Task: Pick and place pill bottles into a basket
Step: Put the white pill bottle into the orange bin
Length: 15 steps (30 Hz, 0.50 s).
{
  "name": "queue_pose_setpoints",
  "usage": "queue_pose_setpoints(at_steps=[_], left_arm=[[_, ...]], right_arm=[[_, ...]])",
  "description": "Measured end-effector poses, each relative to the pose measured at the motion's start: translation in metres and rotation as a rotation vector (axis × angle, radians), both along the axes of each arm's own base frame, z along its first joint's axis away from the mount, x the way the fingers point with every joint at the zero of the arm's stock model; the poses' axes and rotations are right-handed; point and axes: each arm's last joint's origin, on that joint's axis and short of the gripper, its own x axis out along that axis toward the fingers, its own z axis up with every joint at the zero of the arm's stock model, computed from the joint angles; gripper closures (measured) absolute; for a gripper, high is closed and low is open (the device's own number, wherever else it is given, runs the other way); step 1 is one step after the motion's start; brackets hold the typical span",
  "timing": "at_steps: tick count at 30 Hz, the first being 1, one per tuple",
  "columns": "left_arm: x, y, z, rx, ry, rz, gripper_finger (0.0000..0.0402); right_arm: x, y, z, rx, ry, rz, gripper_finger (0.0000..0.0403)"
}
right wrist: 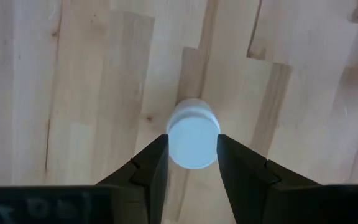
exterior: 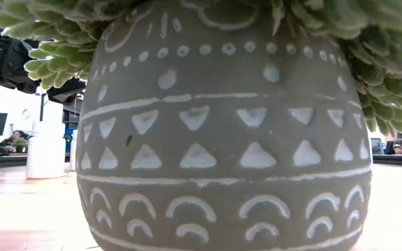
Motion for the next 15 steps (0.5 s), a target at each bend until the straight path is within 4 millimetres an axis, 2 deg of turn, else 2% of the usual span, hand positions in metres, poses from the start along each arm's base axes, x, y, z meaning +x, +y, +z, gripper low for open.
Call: queue_pose_setpoints(at_steps=[15], left_arm=[[0.0, 0.0, 0.0, 0.0, 0.0, 0.0, 0.0168]], right_arm=[[-0.0042, -0.0006, -0.0079, -0.012, 0.027, 0.013, 0.0275]])
